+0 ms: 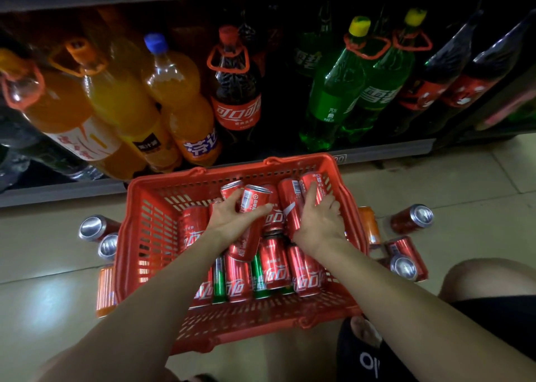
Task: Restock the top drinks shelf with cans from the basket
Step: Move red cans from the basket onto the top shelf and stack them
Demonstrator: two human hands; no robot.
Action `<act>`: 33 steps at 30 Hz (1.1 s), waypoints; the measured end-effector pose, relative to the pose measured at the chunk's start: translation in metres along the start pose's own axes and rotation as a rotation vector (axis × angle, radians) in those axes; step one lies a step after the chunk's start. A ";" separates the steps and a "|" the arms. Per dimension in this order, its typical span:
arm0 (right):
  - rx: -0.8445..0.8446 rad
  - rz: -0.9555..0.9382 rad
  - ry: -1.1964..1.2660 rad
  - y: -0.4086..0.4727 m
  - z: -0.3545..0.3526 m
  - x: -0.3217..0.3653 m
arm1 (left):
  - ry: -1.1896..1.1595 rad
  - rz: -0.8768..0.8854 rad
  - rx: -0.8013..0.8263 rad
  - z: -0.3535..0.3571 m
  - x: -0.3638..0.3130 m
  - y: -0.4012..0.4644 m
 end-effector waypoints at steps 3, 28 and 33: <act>-0.042 0.047 0.215 0.008 -0.012 -0.005 | 0.015 0.012 -0.026 -0.002 0.002 -0.003; 0.188 0.205 0.168 -0.001 0.029 -0.019 | 0.003 -0.050 0.015 0.028 0.003 -0.008; 0.214 0.256 0.363 0.007 0.033 -0.025 | -0.082 -0.071 -0.012 0.019 0.018 -0.002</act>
Point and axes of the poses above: each hand's wrist, its own y-axis towards the middle knuckle, its own z-axis out of the palm, x = y × z, the point moved 9 cm from there along y, towards the middle knuckle, and after that the axes turned 9 degrees about z, right-handed, at the moved point
